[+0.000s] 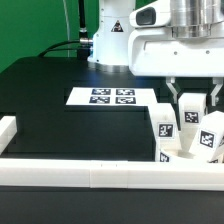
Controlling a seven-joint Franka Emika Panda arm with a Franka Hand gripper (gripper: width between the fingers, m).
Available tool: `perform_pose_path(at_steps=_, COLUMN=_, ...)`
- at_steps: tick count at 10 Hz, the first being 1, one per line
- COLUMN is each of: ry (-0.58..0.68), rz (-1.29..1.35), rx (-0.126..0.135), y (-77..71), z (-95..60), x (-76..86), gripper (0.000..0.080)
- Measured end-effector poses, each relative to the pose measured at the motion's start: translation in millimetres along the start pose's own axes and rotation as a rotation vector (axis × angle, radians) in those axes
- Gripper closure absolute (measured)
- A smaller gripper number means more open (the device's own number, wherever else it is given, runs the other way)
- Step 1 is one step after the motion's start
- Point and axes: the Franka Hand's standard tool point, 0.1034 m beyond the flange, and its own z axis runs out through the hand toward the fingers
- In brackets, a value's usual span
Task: Assemble stool
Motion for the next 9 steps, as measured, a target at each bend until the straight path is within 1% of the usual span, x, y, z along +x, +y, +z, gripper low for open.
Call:
perform_pose_path(at_steps=2, ry=-0.005, rz=0.199, rx=0.029, y=-7.1, z=0.8, x=-2.3, gripper=0.0459)
perform_pose_path(at_steps=3, ry=-0.012, rz=0.282, rx=0.038, y=-9.5, z=1.0, x=-3.8, gripper=0.0459)
perform_pose_path(at_steps=5, ry=-0.036, rz=0.509, rx=0.058, y=-21.1, z=2.0, x=-9.2, gripper=0.0459)
perform_pose_path(at_steps=8, ry=-0.055, rz=0.704, rx=0.067, y=-31.4, z=3.8, x=-14.1, gripper=0.0459)
perform_pose_path(at_steps=9, ry=-0.061, rz=0.742, rx=0.071, y=-31.2, z=3.8, x=-13.8, gripper=0.0459)
